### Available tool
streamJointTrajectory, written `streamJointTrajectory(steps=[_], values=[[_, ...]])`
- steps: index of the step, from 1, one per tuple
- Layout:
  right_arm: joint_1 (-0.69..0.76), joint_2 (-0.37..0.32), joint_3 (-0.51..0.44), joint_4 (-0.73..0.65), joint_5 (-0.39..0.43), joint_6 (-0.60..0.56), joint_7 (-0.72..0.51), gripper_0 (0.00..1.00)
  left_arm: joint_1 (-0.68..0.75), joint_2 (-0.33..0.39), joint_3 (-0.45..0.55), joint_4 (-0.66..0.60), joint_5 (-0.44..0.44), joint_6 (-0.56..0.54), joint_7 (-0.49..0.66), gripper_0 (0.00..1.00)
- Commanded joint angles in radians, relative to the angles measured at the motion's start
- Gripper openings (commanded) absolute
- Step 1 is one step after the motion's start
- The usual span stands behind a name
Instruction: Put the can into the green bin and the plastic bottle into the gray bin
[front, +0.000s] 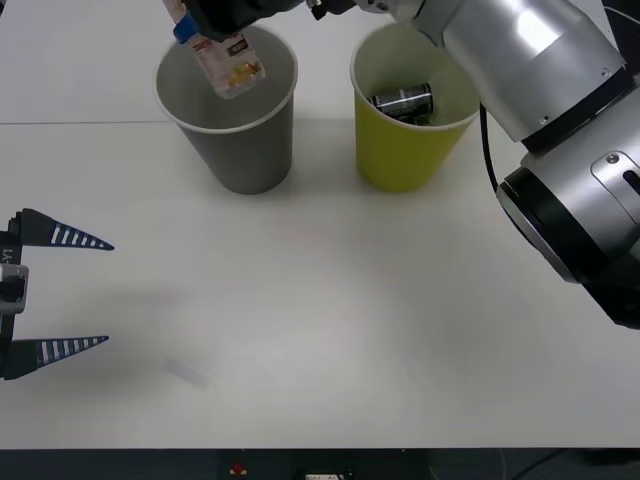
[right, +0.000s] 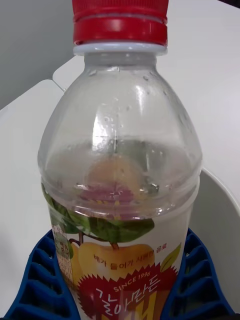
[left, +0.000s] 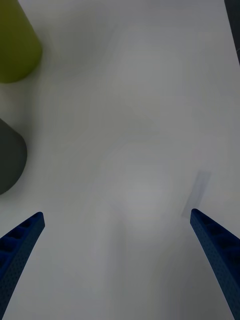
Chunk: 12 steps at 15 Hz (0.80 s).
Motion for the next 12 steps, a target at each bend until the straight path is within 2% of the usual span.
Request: streamJointTrajectory(steps=[1,4,5,6,7,12], values=[[0.000,0.004,0.017,0.019,0.000,0.054,0.000,0.00,0.000,0.000,0.000,0.000,0.000,0.000,0.000,1.00],[0.000,0.004,0.017,0.019,0.001,0.060,0.002,0.01,0.000,0.000,0.000,0.000,0.000,0.000,0.000,1.00],[0.000,0.004,0.017,0.019,0.001,0.065,0.000,0.20,0.000,0.000,0.000,0.000,0.000,0.000,0.000,1.00],[0.000,0.004,0.017,0.019,-0.005,0.072,0.006,0.64,0.000,0.000,0.000,0.000,0.000,0.000,0.000,1.00],[0.000,0.004,0.017,0.019,-0.011,0.077,0.014,1.00,0.000,0.000,0.000,0.000,0.000,0.000,0.000,1.00],[0.000,-0.005,0.007,0.019,-0.020,0.078,0.017,1.00,0.000,0.000,0.000,0.000,0.000,0.000,0.000,1.00]])
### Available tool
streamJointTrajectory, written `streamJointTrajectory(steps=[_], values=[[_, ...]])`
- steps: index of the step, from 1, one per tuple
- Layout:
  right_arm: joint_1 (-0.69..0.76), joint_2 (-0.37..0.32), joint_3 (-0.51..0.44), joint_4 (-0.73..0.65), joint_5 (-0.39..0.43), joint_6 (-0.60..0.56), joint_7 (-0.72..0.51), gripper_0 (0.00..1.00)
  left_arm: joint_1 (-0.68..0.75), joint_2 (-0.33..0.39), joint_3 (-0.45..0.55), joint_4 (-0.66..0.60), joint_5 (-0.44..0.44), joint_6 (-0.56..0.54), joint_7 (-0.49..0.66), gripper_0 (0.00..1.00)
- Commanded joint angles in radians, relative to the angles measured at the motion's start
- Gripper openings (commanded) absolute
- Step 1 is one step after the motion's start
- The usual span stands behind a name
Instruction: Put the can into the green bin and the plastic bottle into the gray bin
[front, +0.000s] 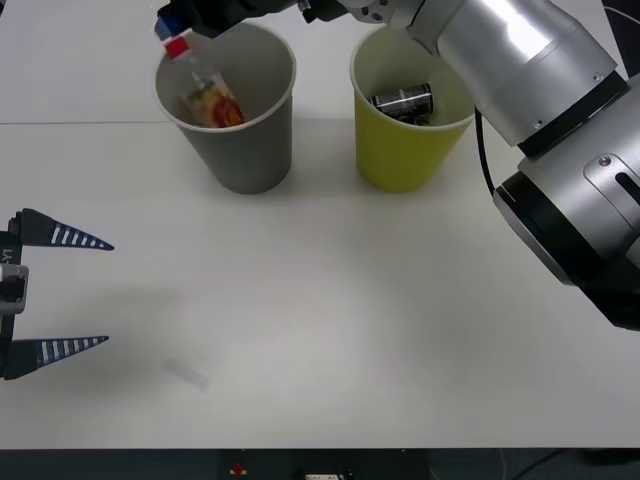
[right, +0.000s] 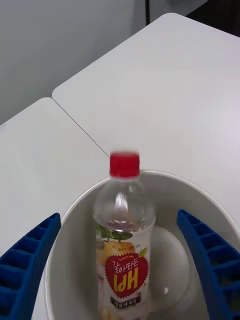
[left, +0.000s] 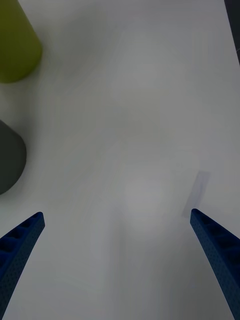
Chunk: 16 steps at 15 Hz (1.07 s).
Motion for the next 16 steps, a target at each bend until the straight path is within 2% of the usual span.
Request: streamJointTrajectory(steps=[1,7,9,13,16], values=[[0.000,-0.015,-0.011,0.000,-0.010,-0.001,0.006,1.00,0.000,0.000,0.000,0.000,0.000,0.000,0.000,1.00],[0.001,-0.101,-0.151,-0.040,-0.050,-0.156,0.089,1.00,0.000,0.000,0.000,0.000,0.000,0.000,0.000,1.00],[0.011,-0.149,-0.186,-0.042,-0.123,-0.173,0.149,1.00,0.000,0.000,0.000,0.000,0.000,0.000,0.000,1.00],[0.051,-0.254,-0.295,-0.049,-0.232,-0.300,0.285,1.00,0.000,0.000,0.000,0.000,0.000,0.000,0.000,1.00],[0.115,-0.348,-0.360,-0.111,-0.291,-0.384,0.321,1.00,0.000,0.000,0.000,0.000,0.000,0.000,0.000,1.00]])
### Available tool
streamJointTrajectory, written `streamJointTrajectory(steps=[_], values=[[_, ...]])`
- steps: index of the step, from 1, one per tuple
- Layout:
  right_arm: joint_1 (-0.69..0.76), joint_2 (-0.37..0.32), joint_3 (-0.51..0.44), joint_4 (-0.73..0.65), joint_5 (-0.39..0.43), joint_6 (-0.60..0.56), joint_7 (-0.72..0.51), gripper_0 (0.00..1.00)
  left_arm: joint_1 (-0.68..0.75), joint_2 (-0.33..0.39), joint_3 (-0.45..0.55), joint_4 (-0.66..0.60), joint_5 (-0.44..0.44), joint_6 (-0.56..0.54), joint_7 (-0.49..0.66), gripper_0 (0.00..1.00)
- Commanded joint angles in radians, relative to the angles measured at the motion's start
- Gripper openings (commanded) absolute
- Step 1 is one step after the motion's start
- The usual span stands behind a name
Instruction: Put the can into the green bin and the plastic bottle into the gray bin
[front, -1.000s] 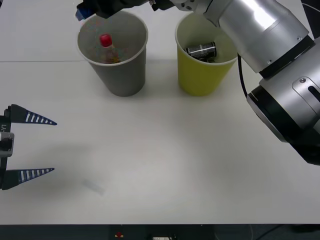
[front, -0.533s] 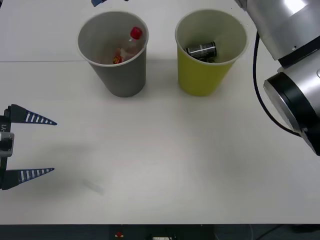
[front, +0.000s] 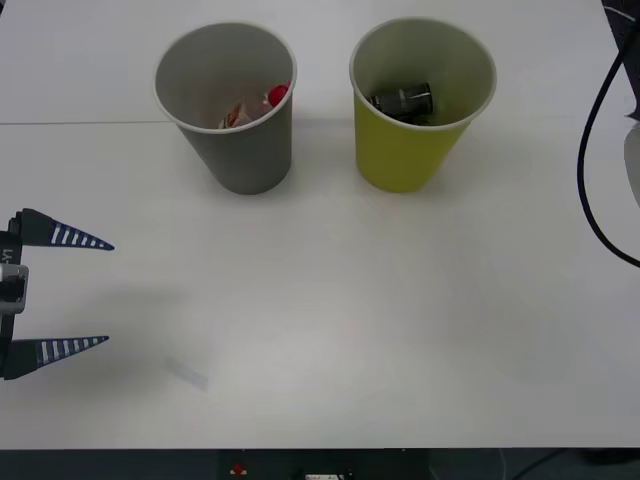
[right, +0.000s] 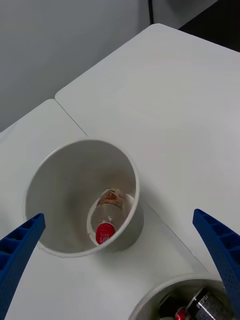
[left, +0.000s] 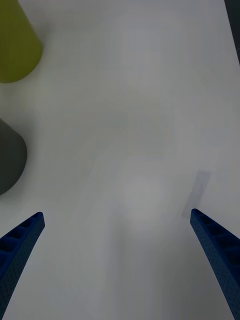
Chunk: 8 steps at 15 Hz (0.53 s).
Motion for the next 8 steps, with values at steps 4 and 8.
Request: streamJointTrajectory(steps=[4,8], values=[[0.195,-0.170,-0.106,-0.206,-0.105,-0.098,0.064,1.00,0.000,0.000,0.000,0.000,0.000,0.000,0.000,1.00],[0.354,-0.268,-0.171,-0.319,-0.208,-0.135,0.181,1.00,0.000,0.000,0.000,0.000,0.000,0.000,0.000,1.00]])
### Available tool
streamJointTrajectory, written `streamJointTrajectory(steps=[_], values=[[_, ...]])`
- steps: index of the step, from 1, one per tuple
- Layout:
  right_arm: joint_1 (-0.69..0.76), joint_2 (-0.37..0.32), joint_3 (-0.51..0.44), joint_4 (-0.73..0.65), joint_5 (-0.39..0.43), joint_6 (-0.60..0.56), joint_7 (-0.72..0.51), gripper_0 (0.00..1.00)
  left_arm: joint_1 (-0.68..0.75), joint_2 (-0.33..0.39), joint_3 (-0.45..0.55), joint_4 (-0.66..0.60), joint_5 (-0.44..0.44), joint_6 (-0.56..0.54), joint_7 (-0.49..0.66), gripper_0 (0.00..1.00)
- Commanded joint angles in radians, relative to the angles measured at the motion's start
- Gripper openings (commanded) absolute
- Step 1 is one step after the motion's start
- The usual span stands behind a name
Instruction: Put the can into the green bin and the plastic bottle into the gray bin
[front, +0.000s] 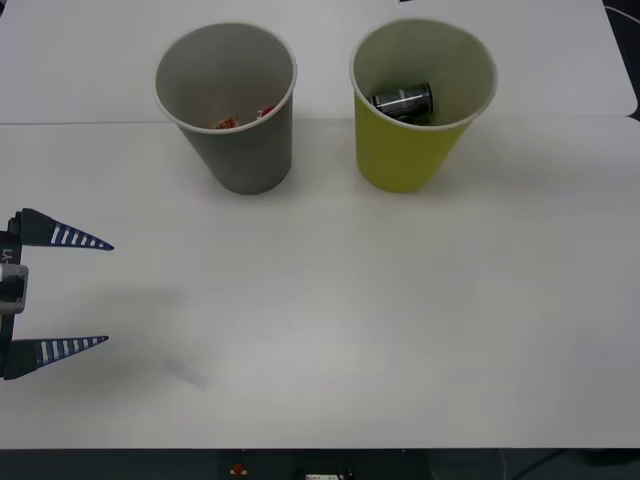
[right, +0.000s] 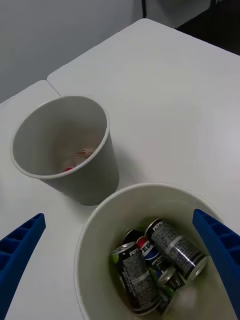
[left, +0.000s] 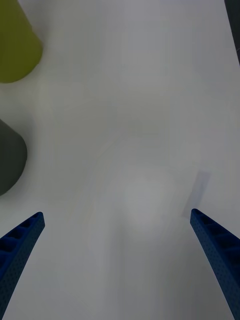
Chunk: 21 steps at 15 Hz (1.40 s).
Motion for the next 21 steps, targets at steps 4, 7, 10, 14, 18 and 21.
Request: streamJointTrajectory(steps=[4,7,10,14,18,21], values=[[0.198,-0.124,-0.156,-0.032,-0.170,-0.134,0.257,1.00,0.000,0.000,0.000,0.000,0.000,0.000,0.000,1.00],[0.346,-0.172,-0.234,-0.082,-0.242,-0.134,0.358,1.00,0.000,0.000,0.000,0.000,0.000,0.000,0.000,1.00],[0.528,-0.198,-0.327,-0.205,-0.274,-0.134,0.398,1.00,0.000,0.000,0.000,0.000,0.000,0.000,0.000,1.00],[0.775,-0.213,-0.426,-0.414,-0.319,-0.134,0.409,1.00,0.000,0.000,0.000,0.000,0.000,0.000,0.000,1.00],[0.947,-0.212,-0.467,-0.561,-0.340,-0.085,0.424,1.00,0.000,0.000,0.000,0.000,0.000,0.000,0.000,1.00],[1.036,-0.212,-0.479,-0.645,-0.345,-0.064,0.440,1.00,0.000,0.000,0.000,0.000,0.000,0.000,0.000,1.00]])
